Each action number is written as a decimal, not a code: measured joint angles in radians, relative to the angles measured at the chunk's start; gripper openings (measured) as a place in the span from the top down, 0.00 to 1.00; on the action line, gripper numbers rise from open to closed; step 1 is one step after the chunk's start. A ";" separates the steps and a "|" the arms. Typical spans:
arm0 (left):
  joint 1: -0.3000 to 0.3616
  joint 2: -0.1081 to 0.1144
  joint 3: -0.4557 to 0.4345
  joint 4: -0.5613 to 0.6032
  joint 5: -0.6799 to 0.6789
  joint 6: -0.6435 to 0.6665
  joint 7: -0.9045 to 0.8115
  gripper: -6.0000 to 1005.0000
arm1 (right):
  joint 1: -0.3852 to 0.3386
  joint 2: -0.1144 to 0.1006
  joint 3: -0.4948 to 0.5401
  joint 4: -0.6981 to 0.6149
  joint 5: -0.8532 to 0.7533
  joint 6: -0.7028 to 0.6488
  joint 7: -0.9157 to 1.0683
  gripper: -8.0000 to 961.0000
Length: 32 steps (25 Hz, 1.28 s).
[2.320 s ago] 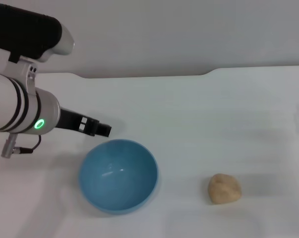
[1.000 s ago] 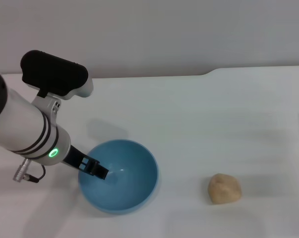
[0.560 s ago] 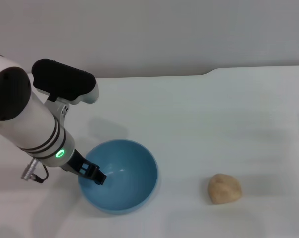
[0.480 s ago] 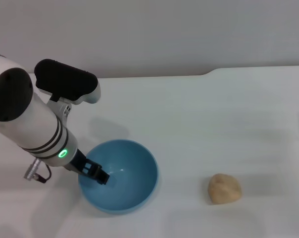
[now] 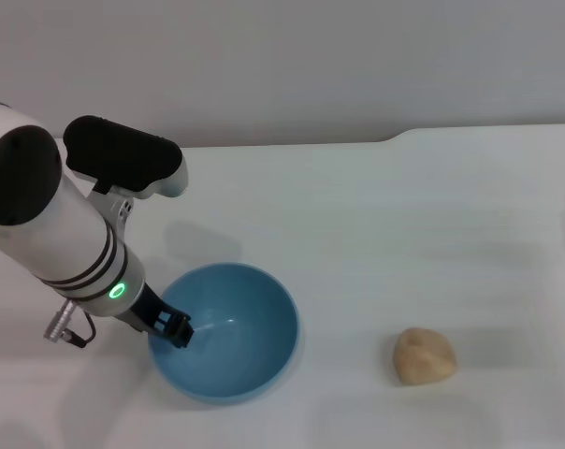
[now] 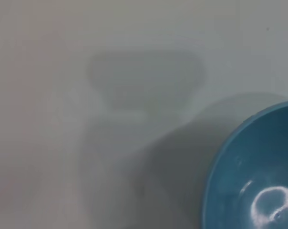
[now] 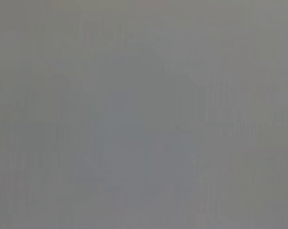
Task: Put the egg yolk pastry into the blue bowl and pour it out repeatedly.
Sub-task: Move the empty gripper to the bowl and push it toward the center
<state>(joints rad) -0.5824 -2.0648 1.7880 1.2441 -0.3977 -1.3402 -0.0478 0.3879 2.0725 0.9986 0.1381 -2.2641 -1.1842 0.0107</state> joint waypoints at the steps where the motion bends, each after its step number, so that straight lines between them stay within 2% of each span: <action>1: -0.001 0.000 0.000 -0.004 0.000 0.000 -0.001 0.39 | 0.000 0.000 0.000 0.000 0.000 0.000 0.000 0.52; 16: -0.013 0.000 -0.001 -0.017 -0.012 -0.002 -0.001 0.73 | -0.004 0.000 0.000 0.000 0.000 0.000 0.000 0.52; 18: -0.016 0.000 -0.001 -0.017 -0.014 -0.002 -0.001 0.91 | -0.004 0.001 0.000 0.002 0.000 0.000 0.000 0.52; 26: -0.019 0.000 -0.003 -0.019 -0.014 -0.004 -0.008 0.99 | -0.004 0.004 -0.011 0.038 0.000 0.004 0.007 0.52; 27: -0.019 0.000 -0.004 -0.019 -0.014 -0.004 -0.015 0.99 | -0.015 0.001 -0.011 0.088 0.000 0.027 0.018 0.52; 29: -0.019 0.000 -0.008 -0.019 -0.013 -0.006 -0.027 0.99 | -0.020 -0.002 -0.010 0.108 -0.001 0.040 0.026 0.52; 32: -0.019 0.001 -0.016 -0.019 -0.013 -0.011 -0.041 0.99 | -0.025 -0.020 -0.011 0.169 -0.019 0.127 0.094 0.52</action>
<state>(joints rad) -0.6018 -2.0635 1.7722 1.2254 -0.4104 -1.3507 -0.0893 0.3626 2.0523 0.9879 0.3071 -2.2830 -1.0569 0.1042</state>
